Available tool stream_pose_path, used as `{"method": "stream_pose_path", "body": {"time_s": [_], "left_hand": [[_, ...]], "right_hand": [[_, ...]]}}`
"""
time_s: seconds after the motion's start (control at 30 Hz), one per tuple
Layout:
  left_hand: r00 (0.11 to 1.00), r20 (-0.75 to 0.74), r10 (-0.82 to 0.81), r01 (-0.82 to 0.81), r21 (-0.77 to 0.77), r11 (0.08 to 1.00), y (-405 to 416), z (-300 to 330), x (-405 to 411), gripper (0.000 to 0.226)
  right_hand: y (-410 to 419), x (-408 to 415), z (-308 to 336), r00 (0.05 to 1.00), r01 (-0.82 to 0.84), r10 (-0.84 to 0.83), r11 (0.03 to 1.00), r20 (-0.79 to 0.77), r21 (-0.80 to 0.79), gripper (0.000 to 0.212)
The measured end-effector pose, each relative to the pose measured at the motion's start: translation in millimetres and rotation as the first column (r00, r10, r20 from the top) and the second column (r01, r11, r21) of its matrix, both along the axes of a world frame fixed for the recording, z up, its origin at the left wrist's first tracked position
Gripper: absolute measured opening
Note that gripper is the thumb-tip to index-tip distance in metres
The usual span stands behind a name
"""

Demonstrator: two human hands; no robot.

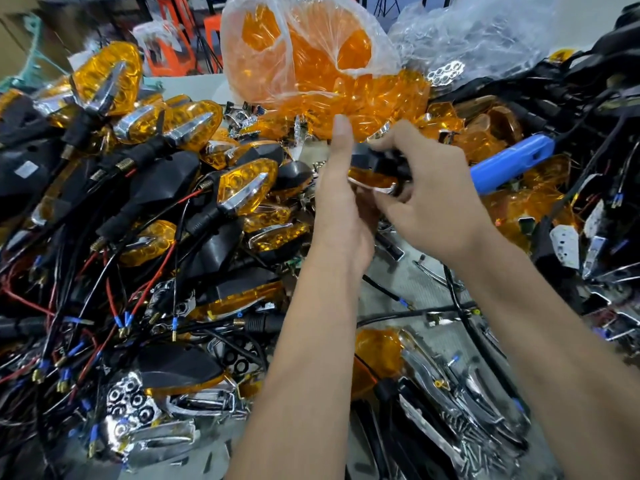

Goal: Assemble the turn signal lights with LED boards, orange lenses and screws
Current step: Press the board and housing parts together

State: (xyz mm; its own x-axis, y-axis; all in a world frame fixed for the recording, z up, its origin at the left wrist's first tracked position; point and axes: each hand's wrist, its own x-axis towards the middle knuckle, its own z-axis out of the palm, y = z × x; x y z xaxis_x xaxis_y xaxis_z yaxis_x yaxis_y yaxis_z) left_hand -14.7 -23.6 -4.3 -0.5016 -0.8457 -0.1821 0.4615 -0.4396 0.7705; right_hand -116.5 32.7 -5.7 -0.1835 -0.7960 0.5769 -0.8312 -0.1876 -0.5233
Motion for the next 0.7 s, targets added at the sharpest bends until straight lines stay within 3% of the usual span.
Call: {"method": "stream_pose_path", "body": {"time_s": [0.1, 0.2, 0.37, 0.4, 0.47, 0.53, 0.6, 0.7], "left_hand": [[0.999, 0.014, 0.051, -0.052, 0.106, 0.993, 0, -4, -2, 0.063], [0.991, -0.128, 0.046, -0.024, 0.167, 0.986, -8, -4, 6, 0.039], [0.96, -0.192, 0.201, -0.132, 0.321, 0.938, -18, -6, 11, 0.016], [0.958, -0.184, 0.22, -0.153, 0.322, 0.934, -19, -7, 11, 0.016], [0.963, -0.134, 0.232, -0.192, 0.258, 0.947, -20, -8, 12, 0.023], [0.973, -0.106, 0.207, -0.188, 0.171, 0.967, -18, -6, 12, 0.041], [0.979, -0.081, 0.187, -0.178, 0.107, 0.978, -15, -5, 12, 0.055], [0.978, -0.034, 0.204, -0.201, 0.075, 0.977, -12, -5, 10, 0.058]], "right_hand": [[3, 2, 9, 0.987, -0.154, 0.158, 0.982, -0.026, 0.11, 0.046], [10, -1, 25, 0.986, -0.167, 0.168, 0.96, 0.012, 0.224, 0.049], [28, -17, 50, 0.982, -0.08, 0.14, 0.916, -0.126, 0.393, 0.013], [33, -18, 53, 0.971, -0.107, 0.2, 0.855, -0.131, 0.508, 0.012], [42, -11, 51, 0.944, -0.163, 0.323, 0.642, -0.071, 0.749, 0.013], [48, 1, 42, 0.914, -0.147, 0.399, 0.498, -0.076, 0.855, 0.014], [50, 12, 32, 0.883, -0.079, 0.437, 0.497, -0.17, 0.864, 0.017], [53, 23, 22, 0.849, 0.01, 0.443, 0.53, -0.287, 0.848, 0.015]]}}
